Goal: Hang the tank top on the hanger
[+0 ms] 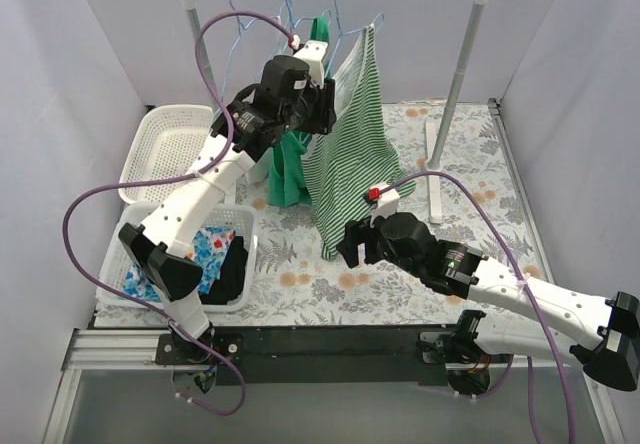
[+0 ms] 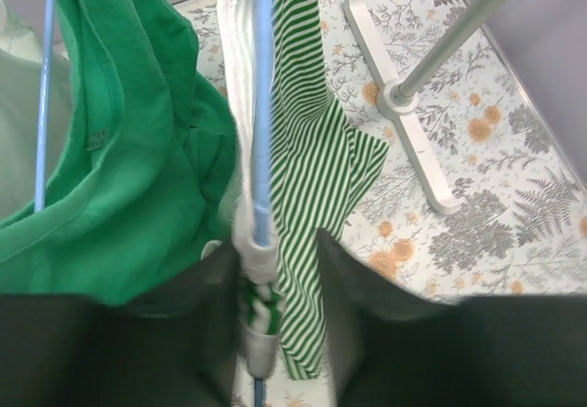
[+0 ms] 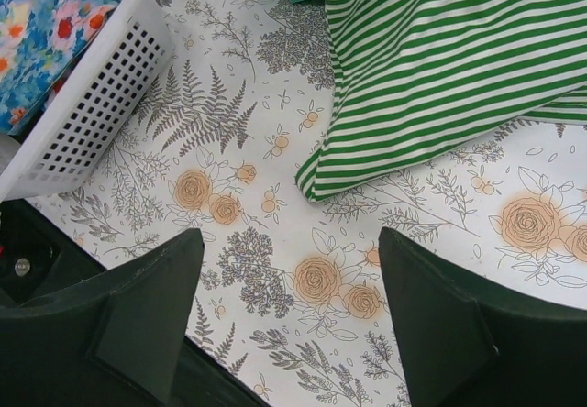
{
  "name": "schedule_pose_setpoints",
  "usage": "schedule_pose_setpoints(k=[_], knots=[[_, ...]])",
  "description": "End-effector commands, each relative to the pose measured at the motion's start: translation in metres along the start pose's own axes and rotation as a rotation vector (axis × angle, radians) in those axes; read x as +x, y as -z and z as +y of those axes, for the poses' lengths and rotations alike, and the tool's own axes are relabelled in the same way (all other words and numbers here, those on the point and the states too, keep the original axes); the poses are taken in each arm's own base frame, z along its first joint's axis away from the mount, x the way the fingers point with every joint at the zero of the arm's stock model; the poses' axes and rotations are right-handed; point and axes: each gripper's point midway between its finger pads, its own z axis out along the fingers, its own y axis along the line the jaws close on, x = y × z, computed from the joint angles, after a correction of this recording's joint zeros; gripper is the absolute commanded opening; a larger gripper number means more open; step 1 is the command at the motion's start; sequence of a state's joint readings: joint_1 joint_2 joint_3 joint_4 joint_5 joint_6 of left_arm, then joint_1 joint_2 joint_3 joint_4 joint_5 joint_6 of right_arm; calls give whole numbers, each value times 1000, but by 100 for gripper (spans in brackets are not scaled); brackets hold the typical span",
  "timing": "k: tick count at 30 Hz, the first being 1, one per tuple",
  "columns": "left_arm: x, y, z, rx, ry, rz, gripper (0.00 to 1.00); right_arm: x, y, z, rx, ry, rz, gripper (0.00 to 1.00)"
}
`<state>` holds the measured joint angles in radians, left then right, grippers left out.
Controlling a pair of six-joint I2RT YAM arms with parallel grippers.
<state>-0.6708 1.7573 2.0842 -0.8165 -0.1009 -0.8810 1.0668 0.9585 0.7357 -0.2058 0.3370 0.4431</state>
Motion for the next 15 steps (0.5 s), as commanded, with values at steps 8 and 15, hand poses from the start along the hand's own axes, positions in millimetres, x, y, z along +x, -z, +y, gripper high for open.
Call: schedule_pose_setpoints(k=[8, 15], knots=[[-54, 83, -6, 69, 6, -210, 92, -19, -2, 0, 21, -39, -70, 84], [-26, 120, -26, 236, 15, -192, 98, -19, -3, -17, 101, -62, -118, 86]])
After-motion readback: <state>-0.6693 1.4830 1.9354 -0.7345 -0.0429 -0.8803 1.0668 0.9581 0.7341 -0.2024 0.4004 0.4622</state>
